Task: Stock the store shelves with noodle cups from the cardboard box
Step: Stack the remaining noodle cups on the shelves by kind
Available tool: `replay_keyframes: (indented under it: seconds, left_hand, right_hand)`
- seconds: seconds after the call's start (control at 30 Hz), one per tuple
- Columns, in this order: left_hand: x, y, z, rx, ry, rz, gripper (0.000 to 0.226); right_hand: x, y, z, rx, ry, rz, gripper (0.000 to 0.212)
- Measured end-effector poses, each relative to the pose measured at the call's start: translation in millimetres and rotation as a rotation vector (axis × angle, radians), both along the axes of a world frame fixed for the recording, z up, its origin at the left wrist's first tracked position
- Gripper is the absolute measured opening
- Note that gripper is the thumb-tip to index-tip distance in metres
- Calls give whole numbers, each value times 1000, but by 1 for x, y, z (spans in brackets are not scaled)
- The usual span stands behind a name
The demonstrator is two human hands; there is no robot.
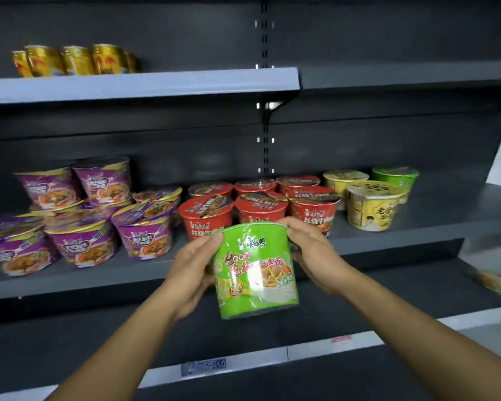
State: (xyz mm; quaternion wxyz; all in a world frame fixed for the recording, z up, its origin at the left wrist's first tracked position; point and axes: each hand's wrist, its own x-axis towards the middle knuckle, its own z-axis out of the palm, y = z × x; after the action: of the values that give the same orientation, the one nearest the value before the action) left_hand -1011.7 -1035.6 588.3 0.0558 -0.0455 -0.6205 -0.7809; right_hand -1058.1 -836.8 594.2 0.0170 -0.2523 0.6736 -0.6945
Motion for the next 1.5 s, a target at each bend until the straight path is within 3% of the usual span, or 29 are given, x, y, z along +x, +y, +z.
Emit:
replay_keyframes:
  seconds: [0.13, 0.33, 0.5, 0.6, 0.77, 0.97, 1.17, 1.37, 1.5]
  left_hand:
    - [-9, 45, 23, -196, 136, 68, 18]
    - [-24, 98, 39, -460, 305, 94, 34]
    - [-34, 127, 49, -456, 328, 77, 26]
    - [-41, 139, 57, -473, 329, 47, 33]
    - [-68, 152, 76, -537, 418, 39, 35]
    - [-123, 165, 100, -560, 537, 33, 36]
    - [-179, 188, 128, -637, 645, -77, 40]
    - [-220, 217, 144, -823, 737, -159, 34]
    - [-240, 248, 147, -914, 772, -157, 49]
  right_hand:
    - [3, 44, 21, 224, 192, -79, 21]
    - [5, 95, 44, 511, 481, -191, 23]
    - [-3, 125, 52, 500, 470, -203, 29]
    - [-11, 139, 58, 492, 450, -204, 32]
    - [-31, 156, 75, 460, 437, -216, 17]
    - [-69, 173, 104, 408, 458, -289, 16]
    - [-104, 198, 131, 402, 490, -400, 43]
    - [-136, 231, 130, 430, 555, -529, 53]
    - [-158, 257, 126, 473, 592, -566, 56]
